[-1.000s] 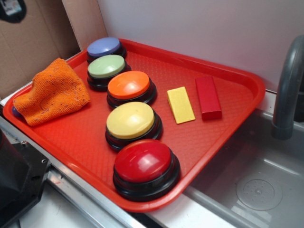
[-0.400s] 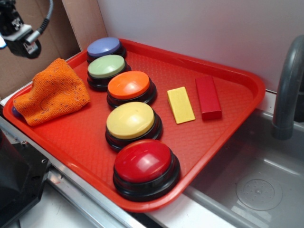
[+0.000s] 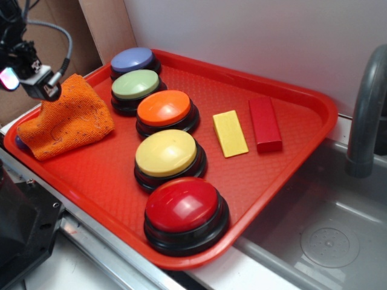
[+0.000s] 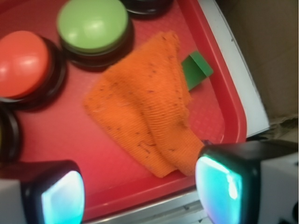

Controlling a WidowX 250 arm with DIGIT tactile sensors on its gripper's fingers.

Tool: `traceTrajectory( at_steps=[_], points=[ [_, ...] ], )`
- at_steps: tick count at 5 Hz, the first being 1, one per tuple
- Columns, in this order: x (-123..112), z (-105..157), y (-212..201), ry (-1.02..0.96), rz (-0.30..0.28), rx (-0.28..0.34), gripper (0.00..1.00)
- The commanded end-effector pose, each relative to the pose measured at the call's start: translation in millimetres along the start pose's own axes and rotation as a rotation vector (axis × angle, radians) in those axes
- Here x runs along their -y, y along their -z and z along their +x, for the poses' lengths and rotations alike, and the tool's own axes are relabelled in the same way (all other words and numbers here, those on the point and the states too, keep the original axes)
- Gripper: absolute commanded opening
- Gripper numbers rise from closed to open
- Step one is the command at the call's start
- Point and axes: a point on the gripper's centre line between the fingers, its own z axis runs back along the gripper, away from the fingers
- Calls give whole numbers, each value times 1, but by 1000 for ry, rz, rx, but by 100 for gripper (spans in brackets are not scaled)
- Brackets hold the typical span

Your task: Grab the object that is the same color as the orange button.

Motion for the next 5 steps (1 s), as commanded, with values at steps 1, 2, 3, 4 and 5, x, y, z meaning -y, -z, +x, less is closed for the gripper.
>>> traceTrajectory(
  at_steps=[1,2,3,4,5],
  points=[
    [-15,3,35,-30,61,-15,100],
    [-21,1,47,-38,71,-36,100],
    [-22,4,58,-8,67,-41,100],
    [-20,8,69,33,-40,-28,100],
    [-19,10,74,50,-28,-22,0]
  ],
)
